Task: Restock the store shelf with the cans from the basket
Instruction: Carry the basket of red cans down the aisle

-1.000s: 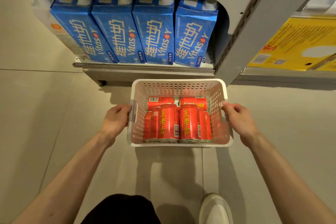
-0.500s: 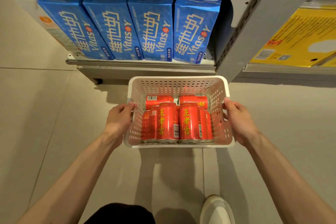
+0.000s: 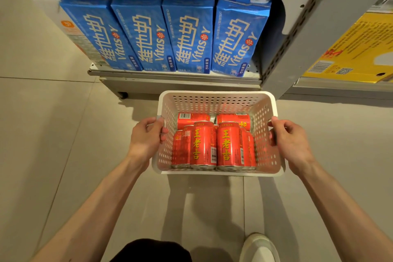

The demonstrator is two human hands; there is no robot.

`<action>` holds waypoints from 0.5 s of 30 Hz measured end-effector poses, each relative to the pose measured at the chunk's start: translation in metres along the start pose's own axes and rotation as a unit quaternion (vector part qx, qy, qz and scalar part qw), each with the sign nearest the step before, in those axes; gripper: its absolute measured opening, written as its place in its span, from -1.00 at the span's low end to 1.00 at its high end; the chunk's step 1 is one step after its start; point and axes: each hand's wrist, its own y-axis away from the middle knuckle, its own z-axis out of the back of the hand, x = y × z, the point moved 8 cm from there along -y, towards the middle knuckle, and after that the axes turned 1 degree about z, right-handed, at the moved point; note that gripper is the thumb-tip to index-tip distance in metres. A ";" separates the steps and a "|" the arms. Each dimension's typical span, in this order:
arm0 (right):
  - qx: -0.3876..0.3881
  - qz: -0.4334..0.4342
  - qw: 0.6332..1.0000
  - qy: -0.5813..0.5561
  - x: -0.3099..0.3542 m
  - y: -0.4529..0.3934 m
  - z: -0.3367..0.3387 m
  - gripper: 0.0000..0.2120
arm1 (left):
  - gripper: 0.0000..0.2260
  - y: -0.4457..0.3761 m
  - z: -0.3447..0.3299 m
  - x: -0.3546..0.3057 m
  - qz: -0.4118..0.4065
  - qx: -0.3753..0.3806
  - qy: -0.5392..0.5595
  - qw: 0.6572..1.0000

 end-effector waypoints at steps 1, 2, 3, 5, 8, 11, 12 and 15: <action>-0.003 0.004 1.000 -0.007 0.001 0.001 0.000 -0.57 | -0.82 0.000 0.000 0.000 -0.005 -0.002 0.005 1.000; -0.006 0.004 1.000 -0.016 0.000 0.002 0.000 -0.56 | -0.80 -0.001 0.000 0.000 -0.010 -0.008 0.006 1.000; -0.010 0.003 1.000 -0.027 0.000 0.003 0.000 -0.55 | -0.79 -0.001 0.000 0.000 -0.014 -0.014 0.004 1.000; -0.019 -0.007 0.998 -0.054 -0.002 0.004 -0.002 -0.55 | -0.78 0.001 -0.001 0.000 -0.016 -0.027 0.006 0.999; -0.020 -0.031 0.996 -0.081 -0.006 0.006 -0.003 -0.55 | -0.78 0.005 -0.002 0.002 -0.020 -0.037 0.014 0.999; -0.021 -0.046 0.994 -0.101 -0.008 0.011 0.001 -0.57 | -0.79 0.012 -0.003 0.000 -0.032 -0.037 0.016 0.999; -0.025 -0.048 0.993 -0.106 -0.009 0.013 0.004 -0.56 | -0.79 0.015 -0.004 -0.002 -0.037 -0.038 0.013 0.999; -0.029 -0.055 0.991 -0.115 -0.008 0.021 0.013 -0.54 | -0.81 0.026 -0.004 -0.010 -0.041 -0.044 0.010 0.998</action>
